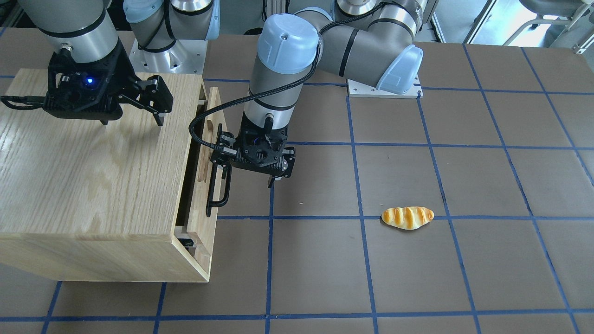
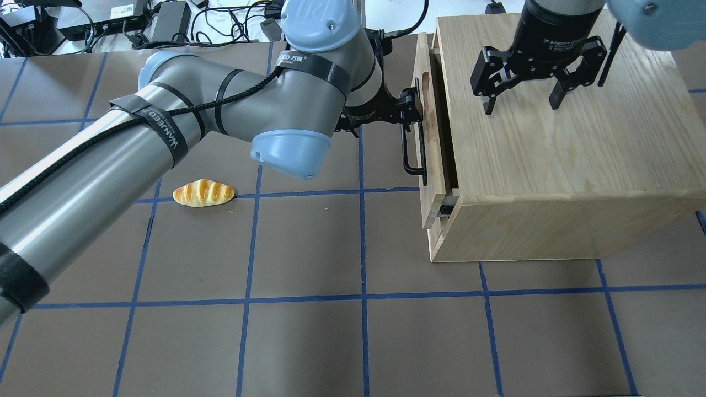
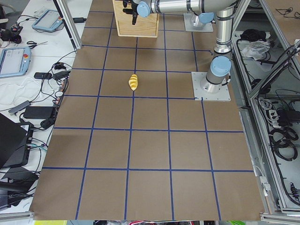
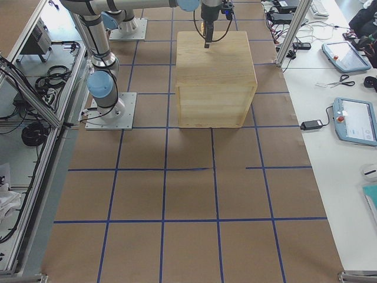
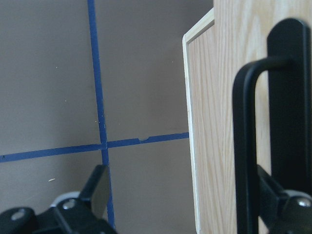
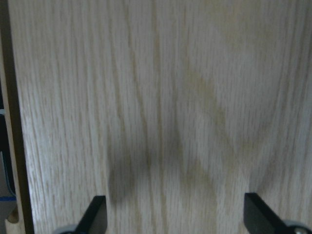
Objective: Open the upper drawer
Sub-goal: 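Pull the handle with the left gripper away from the cabinet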
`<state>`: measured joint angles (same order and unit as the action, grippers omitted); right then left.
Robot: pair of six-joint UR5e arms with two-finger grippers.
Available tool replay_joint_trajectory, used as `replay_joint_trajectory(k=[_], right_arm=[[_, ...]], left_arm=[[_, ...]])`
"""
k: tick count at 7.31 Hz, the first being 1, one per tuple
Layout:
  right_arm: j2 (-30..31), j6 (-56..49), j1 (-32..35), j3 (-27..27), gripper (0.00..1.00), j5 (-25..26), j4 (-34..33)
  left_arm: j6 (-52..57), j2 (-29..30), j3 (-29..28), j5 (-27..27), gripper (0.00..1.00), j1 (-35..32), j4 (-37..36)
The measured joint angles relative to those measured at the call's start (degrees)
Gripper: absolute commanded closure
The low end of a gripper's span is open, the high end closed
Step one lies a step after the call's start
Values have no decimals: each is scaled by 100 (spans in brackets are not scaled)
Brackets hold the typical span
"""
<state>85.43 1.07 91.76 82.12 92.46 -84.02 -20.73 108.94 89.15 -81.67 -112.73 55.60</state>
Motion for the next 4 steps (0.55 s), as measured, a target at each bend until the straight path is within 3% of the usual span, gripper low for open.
replay_joint_trajectory(k=[4], right_arm=[[0, 0, 0, -2, 0, 0, 0]], left_arm=[[202, -9, -3, -79, 0, 133, 6]])
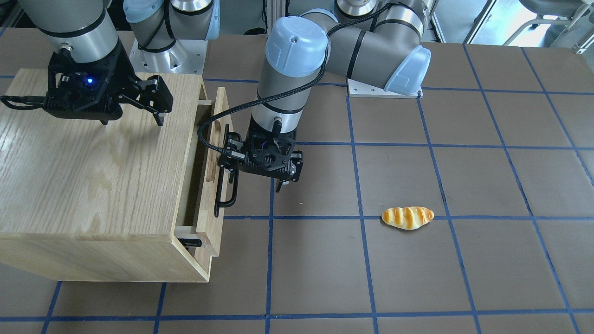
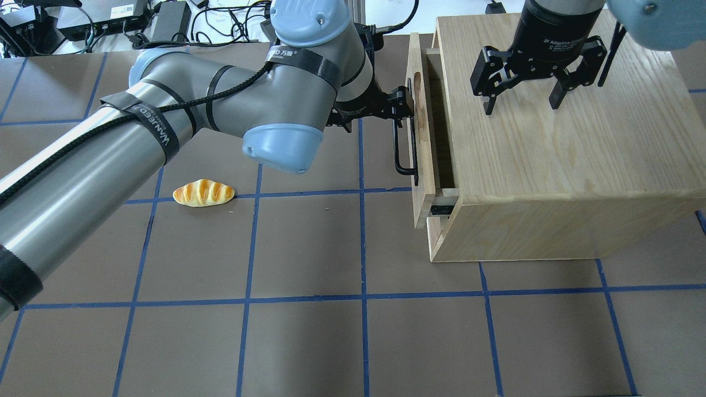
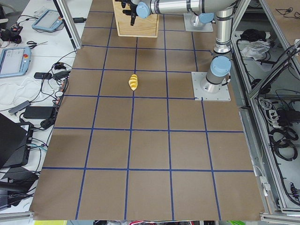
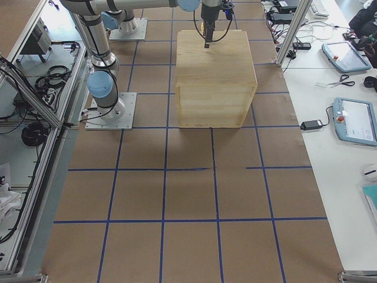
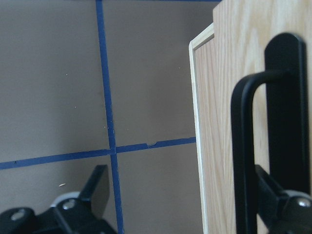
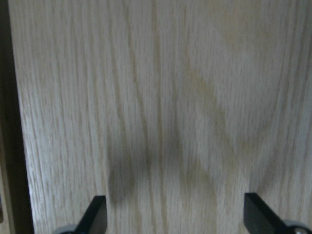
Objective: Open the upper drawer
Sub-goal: 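Pull the handle with the left gripper away from the cabinet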
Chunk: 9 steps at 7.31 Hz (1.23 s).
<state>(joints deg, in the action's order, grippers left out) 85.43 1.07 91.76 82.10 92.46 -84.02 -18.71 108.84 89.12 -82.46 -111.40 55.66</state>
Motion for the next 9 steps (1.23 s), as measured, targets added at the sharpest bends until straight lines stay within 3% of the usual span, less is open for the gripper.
replay_joint_trajectory(k=[9], right_arm=[[0, 0, 0, -1, 0, 0, 0]], left_arm=[[493, -120, -3, -221, 0, 260, 262]])
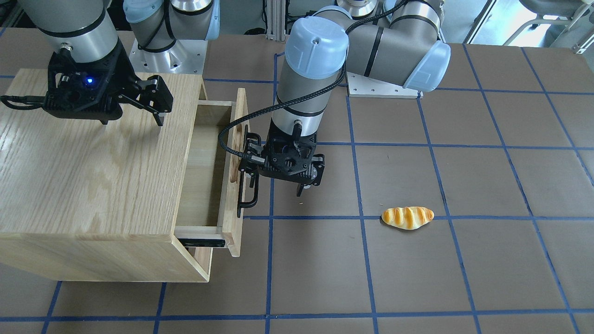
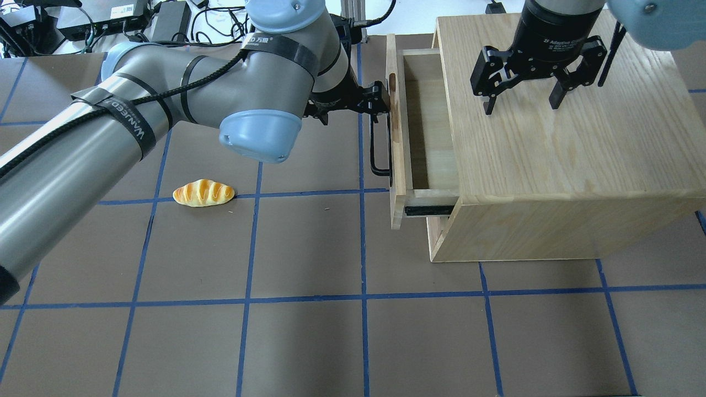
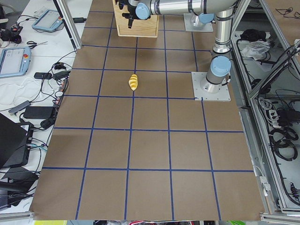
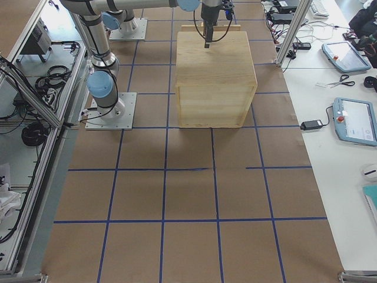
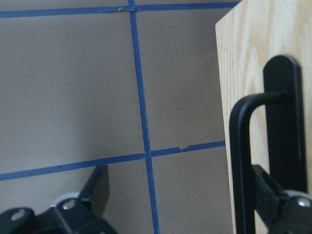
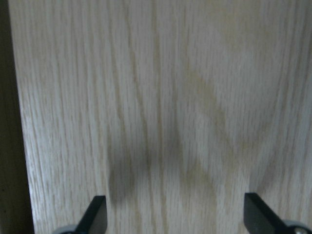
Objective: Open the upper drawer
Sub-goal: 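Pull the handle with the left gripper away from the cabinet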
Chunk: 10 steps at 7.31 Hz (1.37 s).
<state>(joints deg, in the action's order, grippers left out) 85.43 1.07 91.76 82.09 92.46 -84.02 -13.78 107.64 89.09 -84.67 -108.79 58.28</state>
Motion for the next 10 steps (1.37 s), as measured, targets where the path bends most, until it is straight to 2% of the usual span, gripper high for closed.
replay_joint_trajectory(k=[10], right_arm=[[0, 7, 0, 4, 0, 0, 0]], left_arm=[[446, -110, -5, -41, 0, 357, 238]])
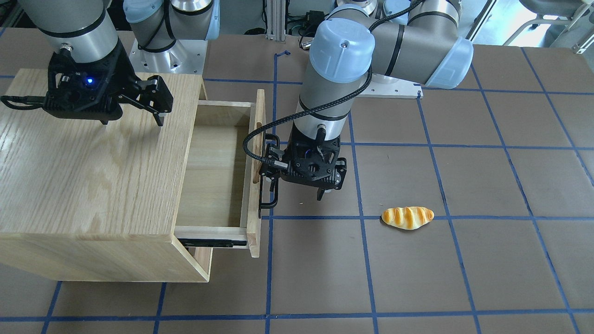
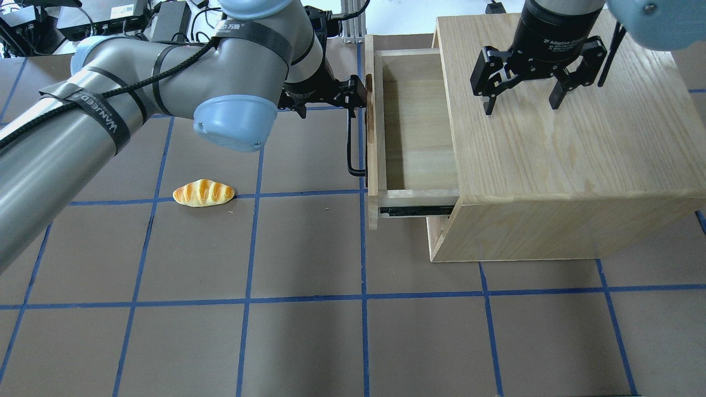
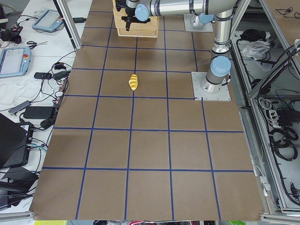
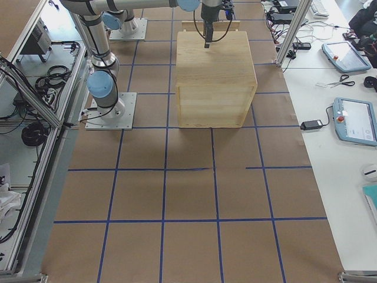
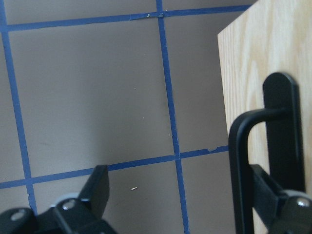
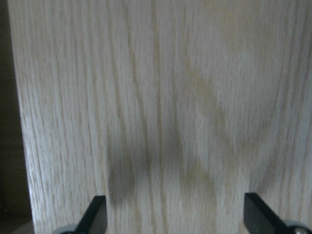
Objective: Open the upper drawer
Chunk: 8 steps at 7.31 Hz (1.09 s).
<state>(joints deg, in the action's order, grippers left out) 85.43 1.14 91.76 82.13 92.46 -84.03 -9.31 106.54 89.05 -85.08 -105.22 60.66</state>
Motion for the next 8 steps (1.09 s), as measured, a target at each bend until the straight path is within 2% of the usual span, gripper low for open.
replay_joint_trajectory(k=[8], right_arm=[[0, -6, 0, -2, 0, 0, 0]], left_arm=[[330, -80, 7, 1, 0, 282, 110]])
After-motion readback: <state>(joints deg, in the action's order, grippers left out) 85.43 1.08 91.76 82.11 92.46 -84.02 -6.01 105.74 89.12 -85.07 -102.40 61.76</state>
